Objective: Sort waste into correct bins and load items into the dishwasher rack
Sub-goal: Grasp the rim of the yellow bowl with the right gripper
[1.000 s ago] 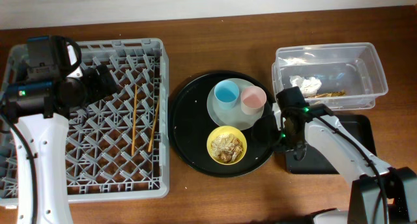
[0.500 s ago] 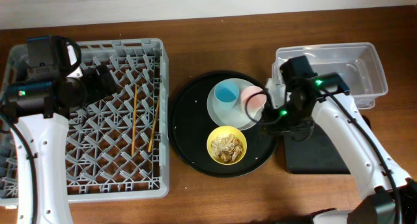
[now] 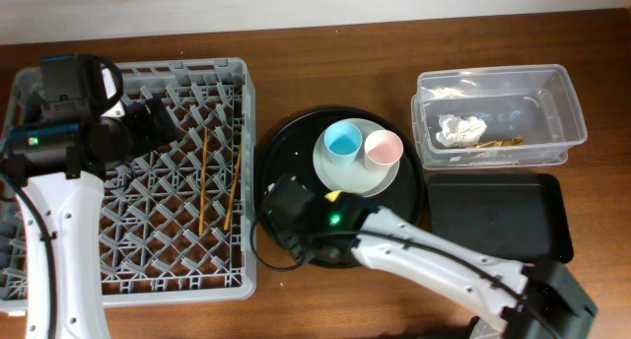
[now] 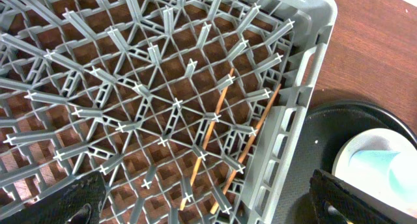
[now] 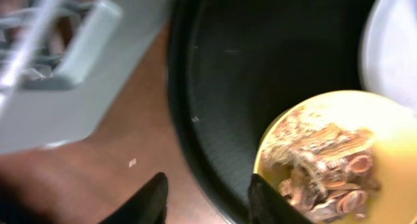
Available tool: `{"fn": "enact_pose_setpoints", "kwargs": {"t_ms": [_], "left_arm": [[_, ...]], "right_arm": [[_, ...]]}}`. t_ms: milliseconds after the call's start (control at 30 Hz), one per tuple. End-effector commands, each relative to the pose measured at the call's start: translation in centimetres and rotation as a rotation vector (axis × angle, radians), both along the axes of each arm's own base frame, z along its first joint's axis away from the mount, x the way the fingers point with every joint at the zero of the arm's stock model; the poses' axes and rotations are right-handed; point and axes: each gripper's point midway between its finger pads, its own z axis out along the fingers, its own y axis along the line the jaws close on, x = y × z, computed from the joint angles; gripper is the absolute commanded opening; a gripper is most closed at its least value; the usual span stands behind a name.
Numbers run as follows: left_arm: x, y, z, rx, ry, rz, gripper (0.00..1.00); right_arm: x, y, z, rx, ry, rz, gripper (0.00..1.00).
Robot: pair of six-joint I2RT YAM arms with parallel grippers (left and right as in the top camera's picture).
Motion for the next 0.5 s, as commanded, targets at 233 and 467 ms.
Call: {"fn": "enact_pose_setpoints", "kwargs": {"t_ms": [233,467], "left_arm": [[0.2,0.1,0.3,-0.006,-0.010,0.010,0.99],[0.2,0.1,0.3,-0.006,-0.010,0.010,0.99]], "right_arm": [[2.7,-2.9,-4.4,-0.192,-0.073,-0.191,0.31],[1.5,-2.9,-5.4,-0.184,-0.014,-0.173,0.30]]}}
